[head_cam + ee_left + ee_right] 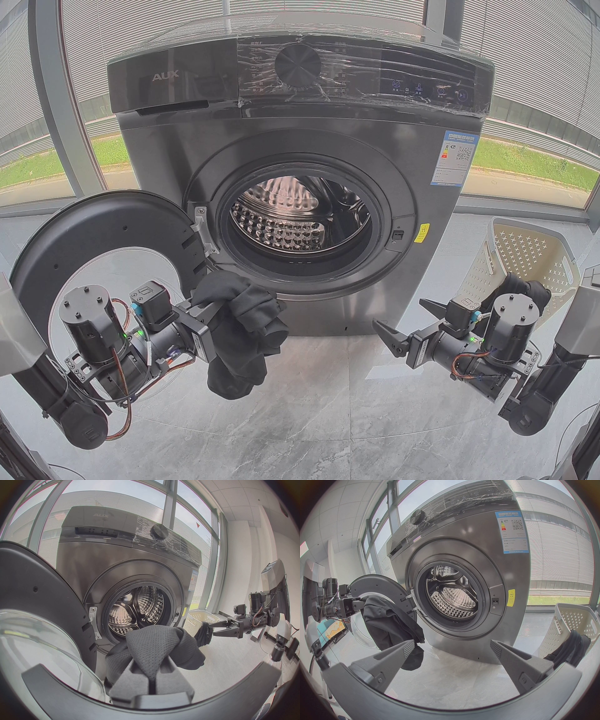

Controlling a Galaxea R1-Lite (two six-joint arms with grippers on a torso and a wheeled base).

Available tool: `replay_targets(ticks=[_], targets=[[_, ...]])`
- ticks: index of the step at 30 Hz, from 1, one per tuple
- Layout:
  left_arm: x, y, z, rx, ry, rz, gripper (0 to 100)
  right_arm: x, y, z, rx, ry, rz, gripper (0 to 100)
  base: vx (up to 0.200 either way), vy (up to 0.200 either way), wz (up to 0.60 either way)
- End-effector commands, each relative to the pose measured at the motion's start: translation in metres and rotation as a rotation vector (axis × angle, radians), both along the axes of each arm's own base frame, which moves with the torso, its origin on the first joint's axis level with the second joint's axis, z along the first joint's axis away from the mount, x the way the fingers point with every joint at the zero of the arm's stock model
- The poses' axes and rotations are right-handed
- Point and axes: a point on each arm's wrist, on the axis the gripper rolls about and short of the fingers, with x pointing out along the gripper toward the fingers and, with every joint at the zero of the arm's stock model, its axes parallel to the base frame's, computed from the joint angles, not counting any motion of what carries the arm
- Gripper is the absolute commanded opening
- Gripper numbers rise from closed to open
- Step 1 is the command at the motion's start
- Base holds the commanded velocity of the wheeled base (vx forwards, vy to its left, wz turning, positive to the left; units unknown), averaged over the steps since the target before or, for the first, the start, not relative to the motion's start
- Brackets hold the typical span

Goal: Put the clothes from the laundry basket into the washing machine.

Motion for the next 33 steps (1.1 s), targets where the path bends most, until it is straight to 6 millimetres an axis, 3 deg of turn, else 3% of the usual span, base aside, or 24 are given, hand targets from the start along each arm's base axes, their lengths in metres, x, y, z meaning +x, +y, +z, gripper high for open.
replay_targets(ticks=[1,9,15,24,33], targets=[[-0.0012,-0.0021,-0.0014,0.006,0.003,-0.010,0,0.0006,0.0007,0.0009,0.003,-0.005,0.001,100,0.200,0.000,0.00],[-0.0022,-0.0051,-0.0043,0.016,0.011,-0.021,0,0.0004,0.0010,0.0009,0.003,-0.005,0.002,100,0.200,0.000,0.00],[-0.0030,-0.0047,-0.0053,0.020,0.016,-0.021,0,0.0002,0.0014,0.0009,0.003,-0.005,0.004,100,0.000,0.000,0.00],[-0.0060,-0.0089,-0.0092,0.031,0.029,-0.040,0,-0.0006,0.0025,0.0009,0.003,-0.005,0.008,100,0.200,0.000,0.00],[-0.0055,-0.0091,-0.0104,0.033,0.033,-0.040,0,-0.0014,0.0029,0.0000,0.002,0.000,0.011,100,0.000,0.000,0.00]])
